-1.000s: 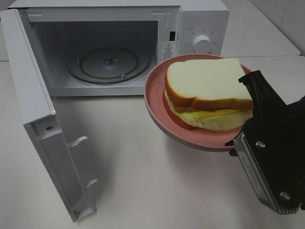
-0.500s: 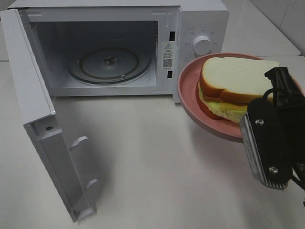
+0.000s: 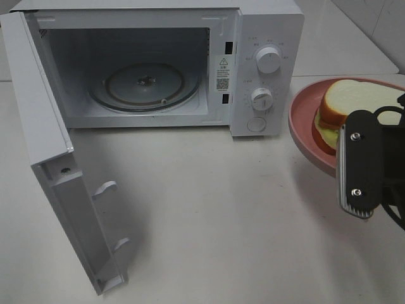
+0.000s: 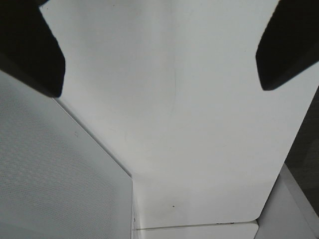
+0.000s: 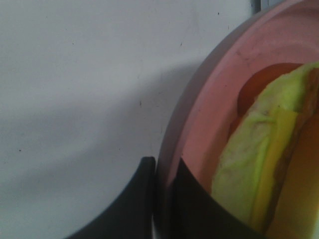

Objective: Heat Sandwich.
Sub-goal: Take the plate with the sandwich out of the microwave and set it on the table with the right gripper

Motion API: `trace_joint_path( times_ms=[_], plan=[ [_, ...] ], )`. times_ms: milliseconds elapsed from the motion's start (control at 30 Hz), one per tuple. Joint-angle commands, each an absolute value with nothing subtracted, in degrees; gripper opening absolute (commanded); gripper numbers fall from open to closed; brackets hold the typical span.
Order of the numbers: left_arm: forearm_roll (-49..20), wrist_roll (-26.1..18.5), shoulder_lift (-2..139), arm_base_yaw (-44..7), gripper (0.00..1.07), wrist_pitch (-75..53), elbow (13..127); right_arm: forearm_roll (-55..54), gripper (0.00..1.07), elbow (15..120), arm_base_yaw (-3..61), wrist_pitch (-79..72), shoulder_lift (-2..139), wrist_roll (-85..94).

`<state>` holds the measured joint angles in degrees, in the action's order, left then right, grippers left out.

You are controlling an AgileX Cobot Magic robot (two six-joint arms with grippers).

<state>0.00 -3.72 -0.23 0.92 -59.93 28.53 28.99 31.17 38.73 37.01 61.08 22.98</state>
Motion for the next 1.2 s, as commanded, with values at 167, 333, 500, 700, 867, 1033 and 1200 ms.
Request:
trace_joint_path(
  times_ms=[167,333,500,700,867,1033,1200],
  plan=[
    [-0.5,-3.7,-1.6,0.9,1.01,-59.4,28.4,31.2,0.02,31.3,38.8,40.8,60.6,13.6],
    [-0.5,-3.7,-1.6,0.9,1.01,-59.4,28.4,31.9,0.02,31.3,38.8,42.6,60.6,8.7],
    [-0.5,-3.7,-1.6,0.9,1.01,-59.4,28.4,34.7,0.02,31.3,38.8,44.3,60.6,0.9],
    [-0.5,-3.7,-1.6,0.9,1.01,-59.4,28.4,35.9,0.02,31.3,38.8,47.9,60.6,-5.7],
    [-0.5,-3.7,-1.6,0.9,1.01,-59.4,28.4,35.7,0.03,31.3,38.8,49.0,60.6,-8.8],
    [-0.5,-3.7,-1.6,0.9,1.01,-59.4,28.4,35.7,0.03,31.3,38.8,49.2,60.6,-11.7],
    [-0.5,-3.7,-1.6,0.9,1.01,-59.4,28.4,35.8,0.02,31.5,38.8,50.3,61.9,-13.5]
  ],
)
